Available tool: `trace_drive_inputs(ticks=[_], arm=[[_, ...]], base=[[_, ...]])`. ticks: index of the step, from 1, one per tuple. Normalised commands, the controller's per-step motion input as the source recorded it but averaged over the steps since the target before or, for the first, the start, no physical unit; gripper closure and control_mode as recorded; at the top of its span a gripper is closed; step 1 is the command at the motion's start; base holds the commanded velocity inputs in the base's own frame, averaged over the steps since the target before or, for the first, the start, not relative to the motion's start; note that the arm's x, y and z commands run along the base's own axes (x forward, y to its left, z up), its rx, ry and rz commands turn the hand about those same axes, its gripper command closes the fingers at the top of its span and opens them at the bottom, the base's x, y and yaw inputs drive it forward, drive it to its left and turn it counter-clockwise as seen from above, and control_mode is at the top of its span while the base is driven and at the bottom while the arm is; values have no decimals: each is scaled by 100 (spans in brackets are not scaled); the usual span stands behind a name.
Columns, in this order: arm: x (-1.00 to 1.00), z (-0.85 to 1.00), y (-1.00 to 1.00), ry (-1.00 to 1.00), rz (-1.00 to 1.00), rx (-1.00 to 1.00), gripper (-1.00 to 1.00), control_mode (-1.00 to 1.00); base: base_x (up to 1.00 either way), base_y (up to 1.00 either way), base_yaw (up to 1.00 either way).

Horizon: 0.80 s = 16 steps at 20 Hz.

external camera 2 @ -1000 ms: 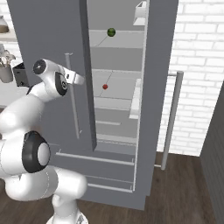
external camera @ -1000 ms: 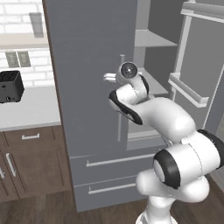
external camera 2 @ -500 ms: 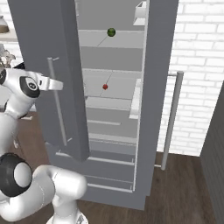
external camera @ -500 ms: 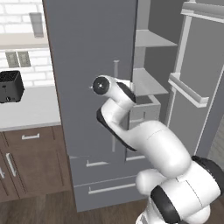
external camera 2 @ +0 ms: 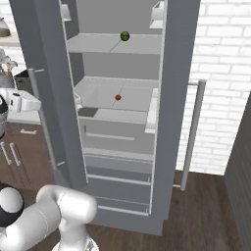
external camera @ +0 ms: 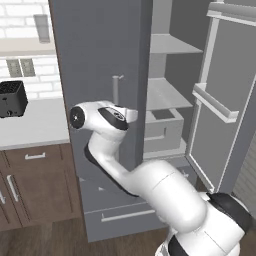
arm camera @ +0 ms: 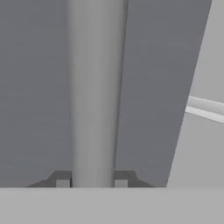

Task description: Take the strawberry from the fridge and place it on top of the pancake, located on the dining counter.

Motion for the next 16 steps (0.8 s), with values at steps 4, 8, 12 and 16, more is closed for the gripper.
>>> trace_drive_inputs(ticks=[4,8,12,16], arm=[[-49,0,81,-17,-6,-4,-100,-100],[-39,0,72,-14,0,-8,-100,-100],[-26,-6,45,-5,0,-3,-100,-100],[-26,-6,24,0,-2,0,-100,-100]], base=[[0,0,0],[0,0,0],[0,0,0],[0,0,0]])
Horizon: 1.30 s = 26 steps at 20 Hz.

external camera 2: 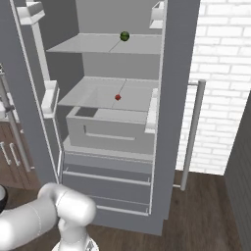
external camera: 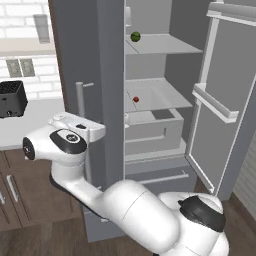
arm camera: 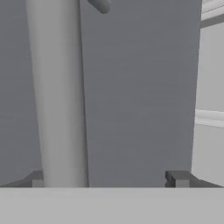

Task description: Take the strawberry from the fridge and place it on top of the pancake, located on the dining counter.

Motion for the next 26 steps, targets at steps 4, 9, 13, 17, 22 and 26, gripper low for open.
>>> trace_drive_inputs(ticks=[4,9,13,17,22,26], arm=[[0,0,48,1,-23,0,-100,-100],[3,0,56,1,-27,0,-100,-100],[-10,-4,18,4,-9,10,-100,-100],[-82,-20,-75,0,16,19,-100,-100],[-95,-8,-81,0,44,36,-100,-100],[-21,21,-93,3,32,60,-100,-100]], base=[[0,0,0],[0,0,0],[0,0,0],[0,0,0],[0,0,0],[0,0,0]])
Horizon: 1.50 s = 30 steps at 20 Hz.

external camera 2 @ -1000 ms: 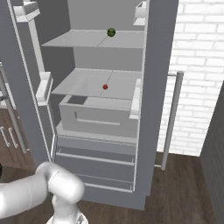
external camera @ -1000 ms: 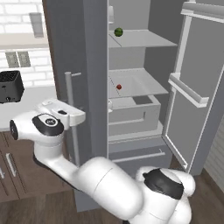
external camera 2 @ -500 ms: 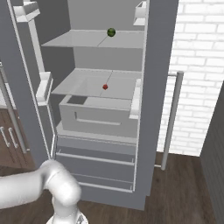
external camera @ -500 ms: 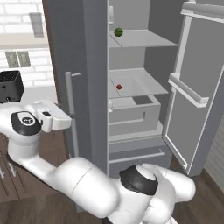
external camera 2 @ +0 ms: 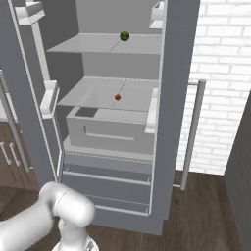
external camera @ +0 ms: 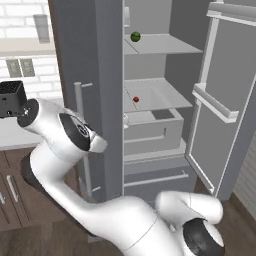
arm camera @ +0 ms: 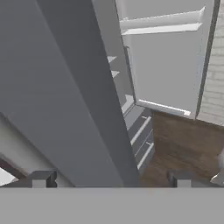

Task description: Take the strawberry from the fridge and place it on top of the pancake, located on the dining counter.

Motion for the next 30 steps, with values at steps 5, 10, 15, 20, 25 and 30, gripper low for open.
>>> trace_drive_inputs(ticks=[5,10,15,20,25,30], arm=[[-2,33,-98,2,26,68,-100,-100],[3,9,-97,7,25,74,-100,-100],[28,1,-92,16,24,72,-100,-100],[54,-12,-42,13,27,22,-100,-100],[81,-29,0,0,28,0,-100,-100],[92,-7,0,0,16,0,-100,-100]], base=[[0,0,0],[0,0,0],[0,0,0],[0,0,0],[0,0,0],[0,0,0]])
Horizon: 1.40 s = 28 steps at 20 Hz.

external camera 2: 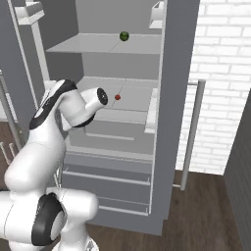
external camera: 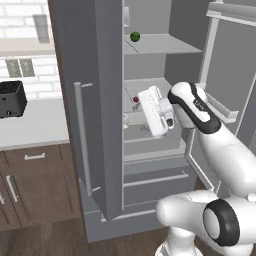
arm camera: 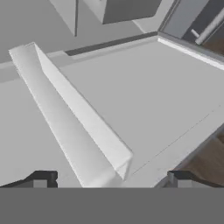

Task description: Take the strawberry from the fridge and place it on top of the pancake, located on the dining counter.

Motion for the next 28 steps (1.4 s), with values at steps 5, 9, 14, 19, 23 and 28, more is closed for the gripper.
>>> trace_drive_inputs(ticks=[5,9,14,19,23,28], arm=[[54,-14,34,-7,10,1,-100,-100],[33,-21,62,-6,2,0,-100,-100],[11,-24,62,-5,0,0,-100,-100],[-9,-16,76,-14,0,0,-100,-100],[-27,-16,80,-15,-3,0,-100,-100],[-20,-7,35,-5,-3,0,-100,-100]], base=[[0,0,0],[0,0,0],[0,0,0],[0,0,0],[0,0,0],[0,0,0]])
